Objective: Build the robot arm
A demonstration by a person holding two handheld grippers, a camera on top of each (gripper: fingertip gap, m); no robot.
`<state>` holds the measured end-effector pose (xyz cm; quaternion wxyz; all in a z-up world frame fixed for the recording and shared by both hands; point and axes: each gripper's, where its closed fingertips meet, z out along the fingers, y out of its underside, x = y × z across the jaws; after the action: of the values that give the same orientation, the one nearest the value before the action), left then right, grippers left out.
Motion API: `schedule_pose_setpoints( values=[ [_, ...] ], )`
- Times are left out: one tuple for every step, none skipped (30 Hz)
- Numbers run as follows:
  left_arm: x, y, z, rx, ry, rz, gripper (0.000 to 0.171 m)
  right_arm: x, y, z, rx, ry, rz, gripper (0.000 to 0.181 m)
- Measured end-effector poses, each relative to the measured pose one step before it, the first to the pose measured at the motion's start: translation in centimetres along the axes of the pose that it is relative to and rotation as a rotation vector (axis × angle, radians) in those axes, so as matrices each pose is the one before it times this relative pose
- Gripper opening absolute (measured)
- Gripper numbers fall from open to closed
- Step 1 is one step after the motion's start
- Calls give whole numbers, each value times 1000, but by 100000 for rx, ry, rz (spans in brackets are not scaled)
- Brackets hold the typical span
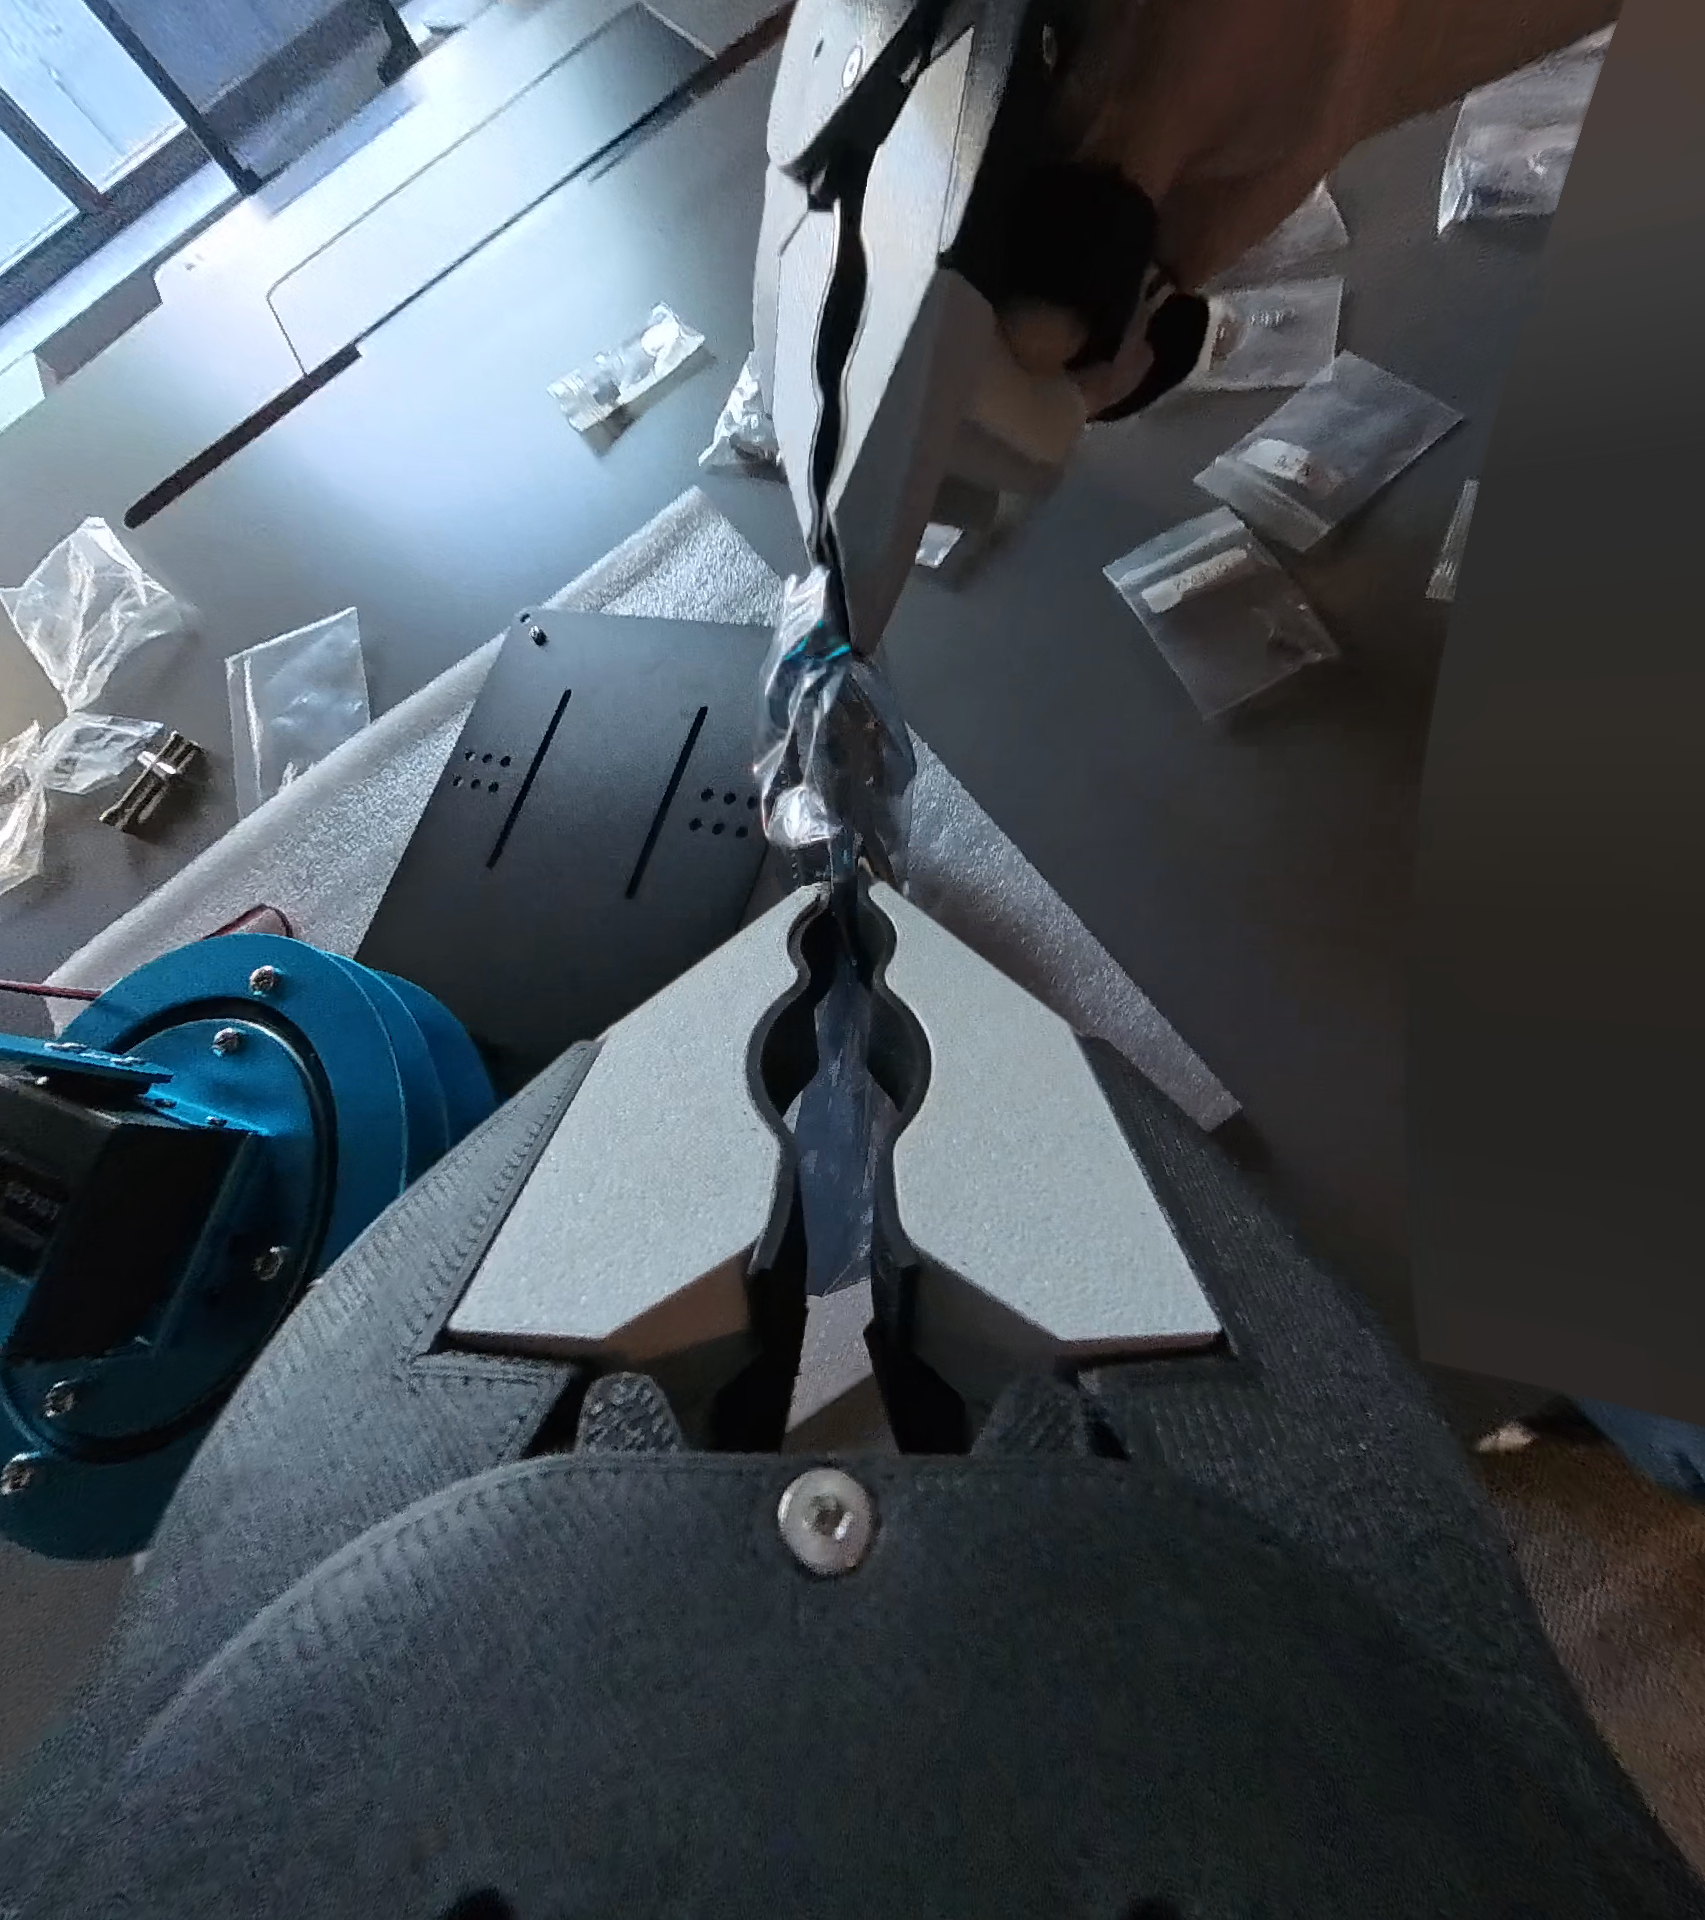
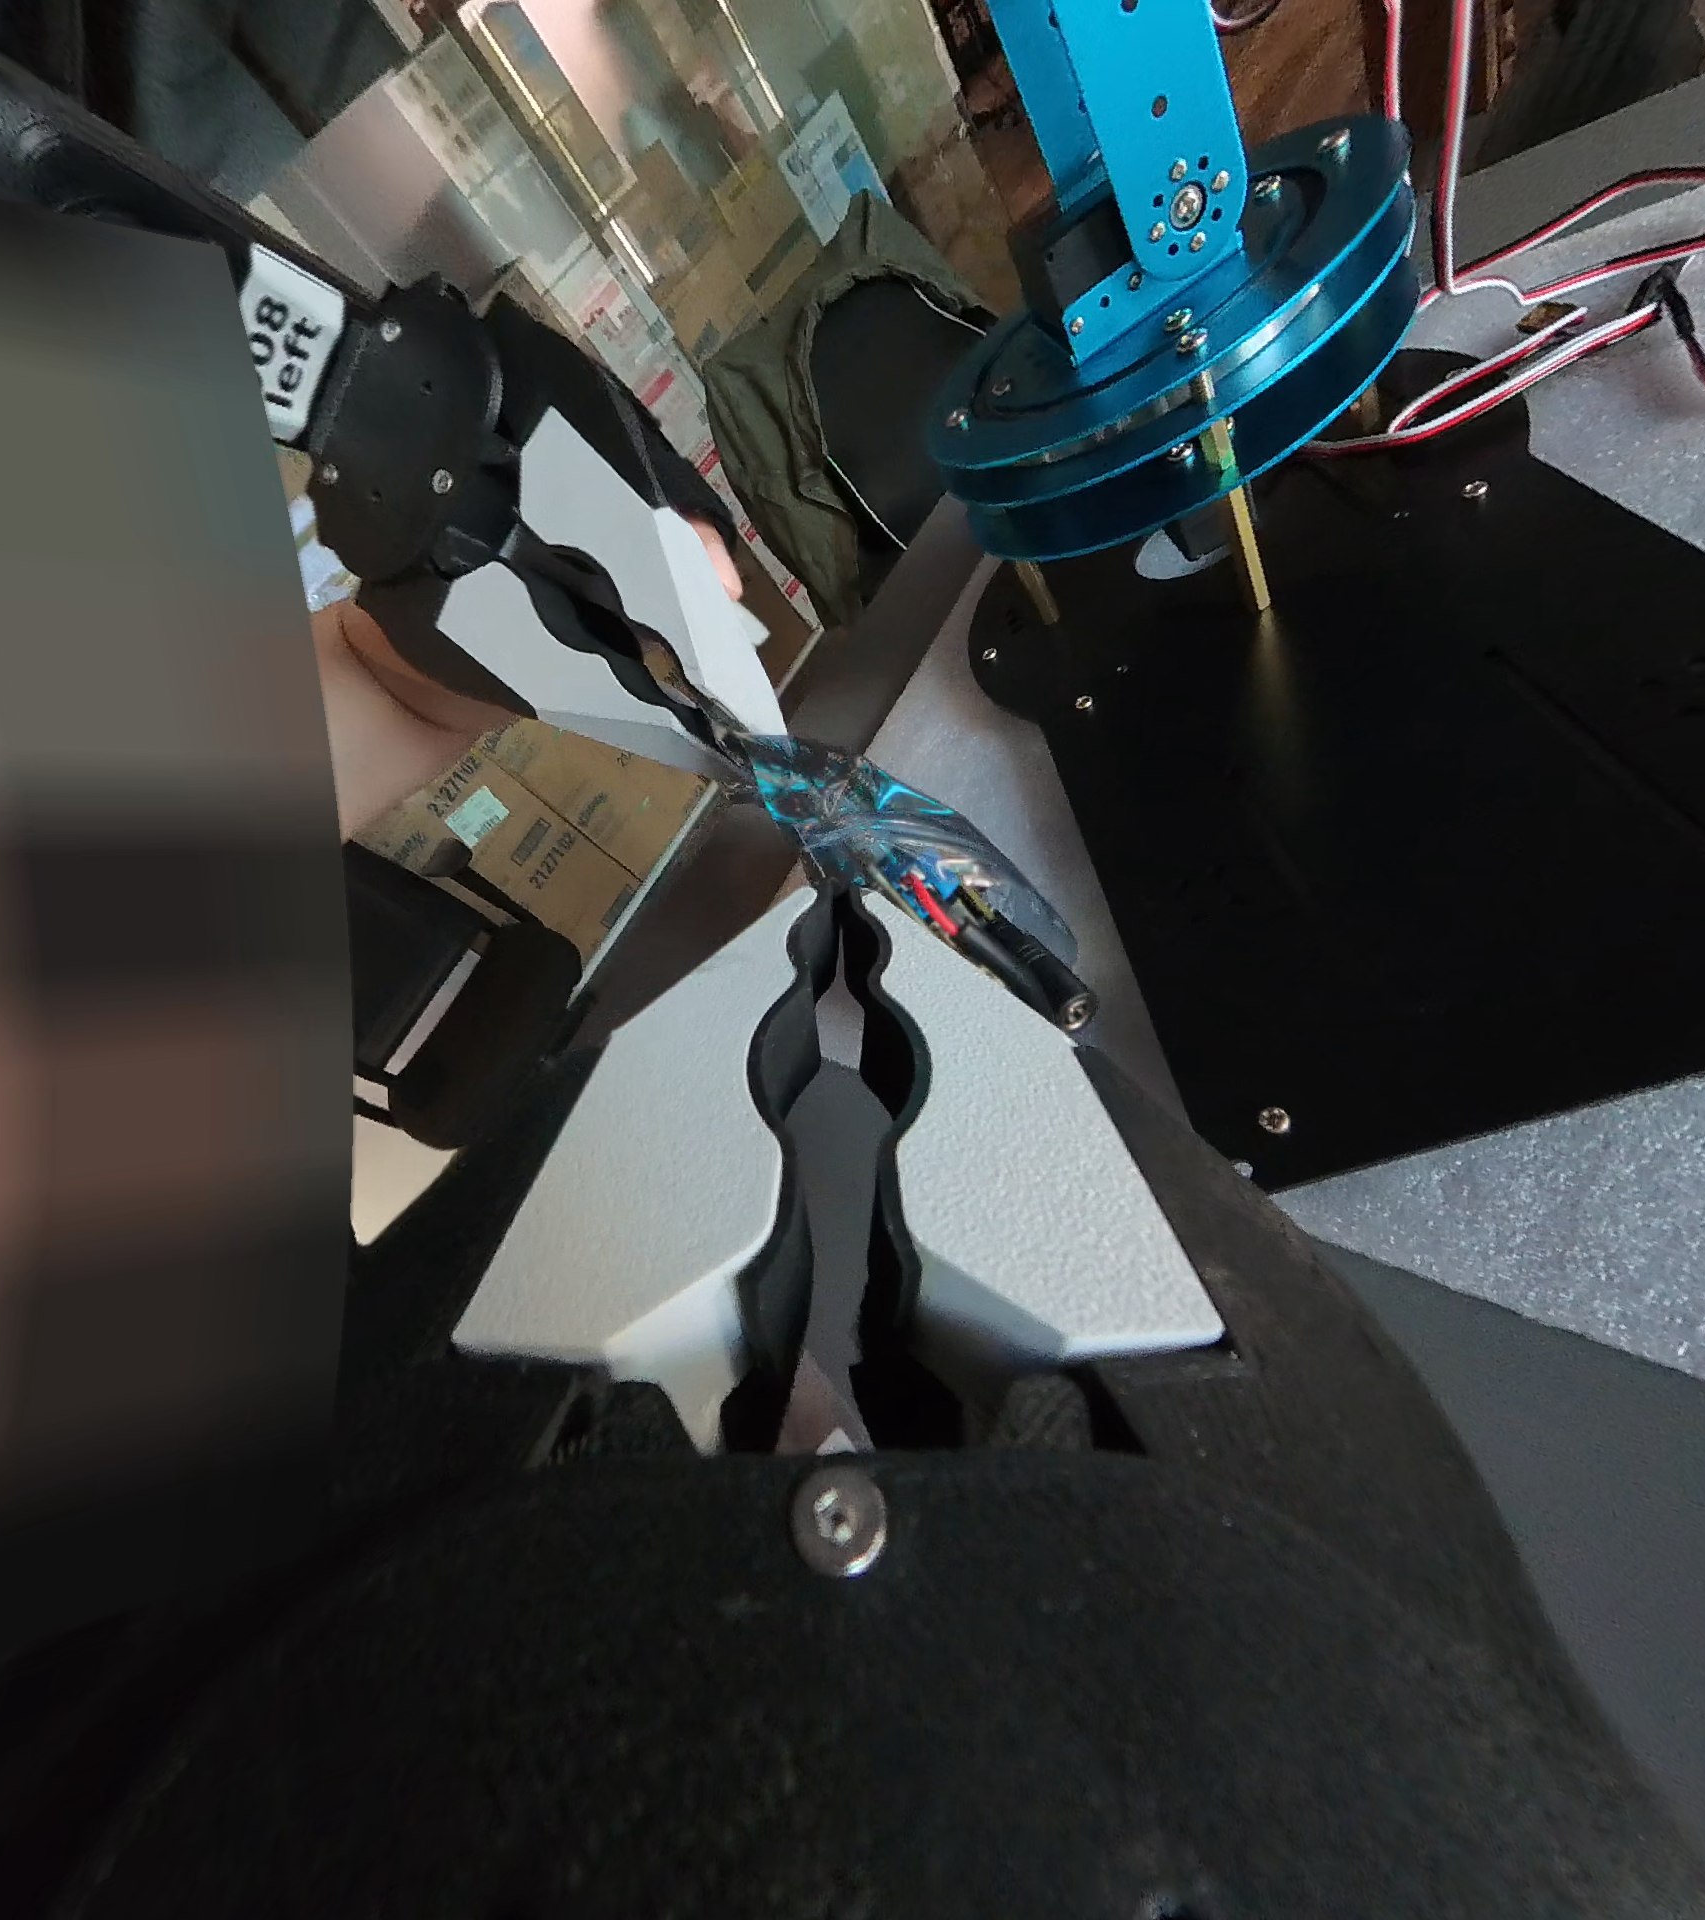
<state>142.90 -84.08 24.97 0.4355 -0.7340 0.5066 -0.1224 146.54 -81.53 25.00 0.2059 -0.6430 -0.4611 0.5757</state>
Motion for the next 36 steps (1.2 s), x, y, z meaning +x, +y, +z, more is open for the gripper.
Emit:
schedule_pose_setpoints(
  values=[
    [-37, -189, 70, 1576, 155, -903, 0, -18, -66, -79, -229, -6, -699, 0],
    [-22, -136, 92, 942, 546, -1050, 0, 86, 21, -58, -694, 834, -1069, 0],
    [1, -142, 92, 937, 560, -1156, 0, -24, 8, -57, -610, 565, -1070, 0],
    [-38, -119, 70, 1008, 160, -857, 0, -77, 38, -53, -682, 302, -1102, 0],
    [-12, -62, 77, 758, 169, -711, 0, 24, 64, -46, -723, 627, -515, 0],
    [1, -49, 90, 558, 113, -591, 0, -14, 35, -16, -314, 457, -420, 0],
    [-89, -20, 109, 275, -583, -172, 0, -54, 72, 42, -524, 345, -870, 0],
    [-117, -25, 86, 460, -782, -2, 0, -32, 22, 49, -77, 177, -196, 0],
    [-57, -41, 91, 892, -201, -522, 0, 39, -54, -18, 404, 255, 598, 0],
    [55, 15, 123, 630, 714, -1244, 0, 117, 24, -43, -214, 611, 208, 0],
    [53, -79, 54, 1032, 835, -1747, 0, 61, -30, -36, 324, 405, -192, 0],
    [12, -37, 54, 819, 393, -1278, 0, 101, -78, -8, 892, 833, 611, 0],
    [0, 19, 77, 232, 282, -721, 0, -13, 77, 96, -15, 323, 266, 0],
    [11, -34, 31, 502, 198, -566, 0, -47, 20, 59, 270, 104, -523, 0],
    [32, 3, 50, 430, 221, -343, 0, 93, -14, 22, 370, 935, -337, 0],
    [9, 23, 43, 168, 170, -305, 0, 34, 40, 60, -21, 571, -492, 0],
    [-39, 3, 13, 450, -140, -387, 0, -14, -29, 59, 542, 138, -261, 0],
    [-21, 53, 24, 227, 38, -279, 0, -4, 54, 126, 85, -70, 792, 0],
    [-61, 81, 24, 57, -220, -126, 0, -6, 26, 129, 365, -89, 664, 0],
    [-40, 77, -1, 221, -190, -229, 0, 18, -17, 124, 654, -165, 723, 0],
    [0, 90, 10, 163, 147, -353, 0, 40, 35, 119, 198, -113, 866, 0],
    [-6, 84, -1, 155, 54, -366, 0, 5, 26, 125, -16, 69, 178, 0],
    [-45, 48, -10, 495, -106, -441, 0, -13, -27, 109, 153, 487, -367, 0],
    [13, 73, 14, 298, 179, -374, 0, -9, 42, 122, -318, 1002, -1026, 0],
    [-27, 59, -3, 70, 61, -93, 0, 0, -2, 113, 9, 1384, -1127, 0],
    [-85, 38, -20, 271, -370, -241, 0, 87, -93, 92, 688, 1964, 79, 0],
    [-26, 46, -15, 725, -63, -402, 0, 32, -5, 80, 78, 1683, 865, 0],
    [110, 34, -35, 1222, 655, -519, 0, -54, 62, -3, -696, 1004, 194, 0],
    [170, 21, -34, 1536, 1031, -703, 0, -85, 106, -42, -790, 744, 253, 0],
    [108, 47, -58, 1147, 673, -416, 0, -67, 72, 6, -267, 1115, 256, 1],
    [69, 26, -49, 864, 76, 372, 0, -30, 51, 0, -173, 1824, -399, 1],
    [134, 7, -7, 1104, -115, 945, 0, 108, 180, -19, -1323, 2667, -1396, 1],
    [291, -7, 31, 1154, 468, 1045, 0, 61, 508, 94, -3391, 2257, -2666, 2],
    [369, 2, 34, 1030, 864, 684, 0, 18, 520, 114, -3231, 1976, -2504, 0],
    [352, 38, 28, 695, 663, 684, 0, -210, 402, 82, -2308, 361, -2538, 0],
    [80, 33, -37, 497, -958, 985, 0, -67, -34, -14, 881, 1473, -1701, 0]
  ],
)
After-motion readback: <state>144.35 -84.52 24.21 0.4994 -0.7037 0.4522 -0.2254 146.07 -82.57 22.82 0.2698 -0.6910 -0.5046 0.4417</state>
